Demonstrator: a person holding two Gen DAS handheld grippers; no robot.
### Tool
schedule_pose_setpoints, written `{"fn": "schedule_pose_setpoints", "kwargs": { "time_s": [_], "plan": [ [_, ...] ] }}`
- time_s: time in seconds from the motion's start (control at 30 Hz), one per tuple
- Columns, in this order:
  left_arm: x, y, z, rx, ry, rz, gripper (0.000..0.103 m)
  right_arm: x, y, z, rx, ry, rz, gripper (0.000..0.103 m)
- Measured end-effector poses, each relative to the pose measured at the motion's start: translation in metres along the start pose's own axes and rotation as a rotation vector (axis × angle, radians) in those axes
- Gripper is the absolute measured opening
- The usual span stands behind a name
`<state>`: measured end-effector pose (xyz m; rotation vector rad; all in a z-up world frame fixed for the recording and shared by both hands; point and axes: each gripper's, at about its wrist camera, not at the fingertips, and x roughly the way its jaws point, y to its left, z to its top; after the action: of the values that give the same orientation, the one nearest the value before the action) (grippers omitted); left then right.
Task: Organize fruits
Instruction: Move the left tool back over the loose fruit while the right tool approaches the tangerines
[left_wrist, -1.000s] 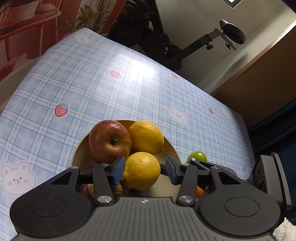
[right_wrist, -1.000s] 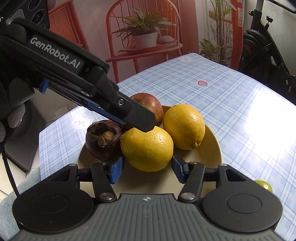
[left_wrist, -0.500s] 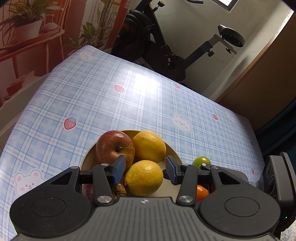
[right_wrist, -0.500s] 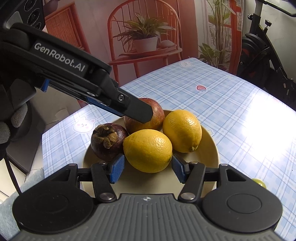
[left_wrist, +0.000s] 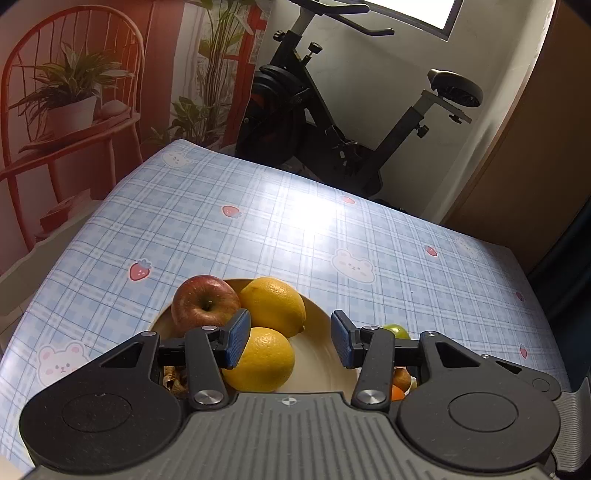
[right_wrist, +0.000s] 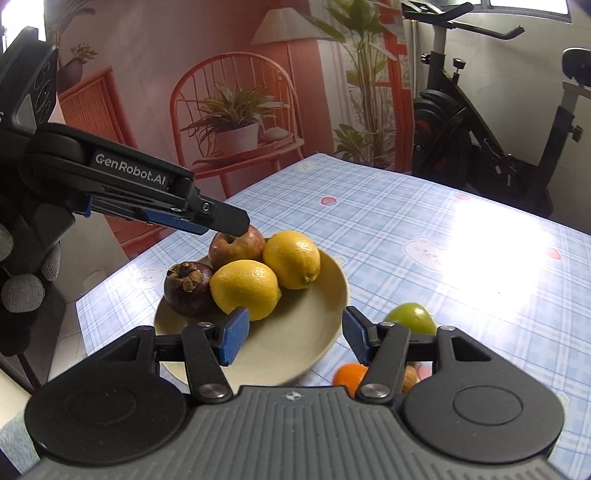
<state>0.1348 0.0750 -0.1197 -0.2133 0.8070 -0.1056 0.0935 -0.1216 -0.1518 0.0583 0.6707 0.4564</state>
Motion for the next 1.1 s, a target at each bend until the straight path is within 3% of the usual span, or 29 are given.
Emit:
{"fn": "schedule_pose_setpoints", "kwargs": {
  "time_s": [0.27,0.5,0.87,1.1],
  "plan": [
    [-0.005,-0.036,-0.033,0.044,-0.036,-0.008,0.05,-0.053,-0.04,-0.028,0.101,-0.067,-0.139,0.059],
    [-0.006,-0.046,-0.056,0.093,-0.048,-0.001,0.05,-0.073,-0.059,-0.047,0.147,-0.086,-0.197,0.054],
    [-0.005,-0.054,-0.066,0.133,-0.036,0.008,0.05,-0.071,-0.048,-0.068,0.156,-0.049,-0.089,0.037],
    [-0.004,-0.053,-0.069,0.145,-0.02,0.008,0.05,-0.064,-0.038,-0.07,0.139,-0.032,-0.052,0.035]
  ]
}}
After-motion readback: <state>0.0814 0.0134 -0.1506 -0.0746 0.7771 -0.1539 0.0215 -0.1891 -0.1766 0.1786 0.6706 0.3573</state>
